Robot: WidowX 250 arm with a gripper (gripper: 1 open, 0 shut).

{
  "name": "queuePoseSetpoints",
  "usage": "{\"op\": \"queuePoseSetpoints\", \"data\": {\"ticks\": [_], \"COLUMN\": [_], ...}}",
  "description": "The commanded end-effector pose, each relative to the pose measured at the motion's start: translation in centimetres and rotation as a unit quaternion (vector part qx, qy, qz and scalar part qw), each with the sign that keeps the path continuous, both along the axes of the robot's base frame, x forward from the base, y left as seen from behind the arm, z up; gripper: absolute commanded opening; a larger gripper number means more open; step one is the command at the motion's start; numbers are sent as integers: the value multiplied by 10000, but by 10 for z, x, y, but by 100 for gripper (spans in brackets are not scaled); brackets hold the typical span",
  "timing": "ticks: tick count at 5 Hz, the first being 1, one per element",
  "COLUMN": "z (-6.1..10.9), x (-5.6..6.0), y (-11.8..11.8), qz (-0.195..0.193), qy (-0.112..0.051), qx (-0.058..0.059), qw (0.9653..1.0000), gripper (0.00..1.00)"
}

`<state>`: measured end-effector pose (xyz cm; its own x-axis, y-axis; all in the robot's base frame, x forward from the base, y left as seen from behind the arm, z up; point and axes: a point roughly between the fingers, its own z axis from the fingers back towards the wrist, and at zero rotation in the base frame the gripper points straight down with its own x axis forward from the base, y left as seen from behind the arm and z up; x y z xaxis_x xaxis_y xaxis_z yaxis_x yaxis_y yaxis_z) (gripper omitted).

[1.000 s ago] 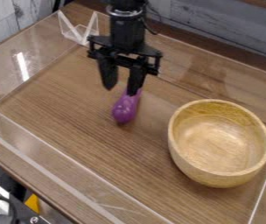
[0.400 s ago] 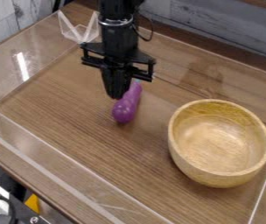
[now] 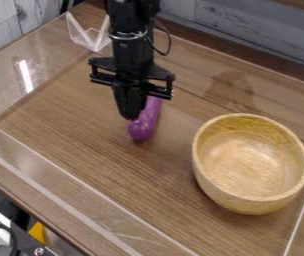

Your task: Put the purple eggplant in the brown bowl

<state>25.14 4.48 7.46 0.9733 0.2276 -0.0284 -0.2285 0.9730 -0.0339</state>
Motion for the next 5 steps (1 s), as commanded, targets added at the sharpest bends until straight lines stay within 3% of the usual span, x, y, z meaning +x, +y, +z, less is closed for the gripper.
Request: {"op": "queuePoseSetpoints", "data": {"ticks": [1, 3, 5], "z": [13, -8, -16], "x": [15, 34, 43], "y": [8, 17, 4], "qz": [83, -483, -482], "qy": [-318, -355, -362], "qx": [50, 21, -12], "qw": [9994, 9982, 9982], "gripper": [0, 0, 0]}}
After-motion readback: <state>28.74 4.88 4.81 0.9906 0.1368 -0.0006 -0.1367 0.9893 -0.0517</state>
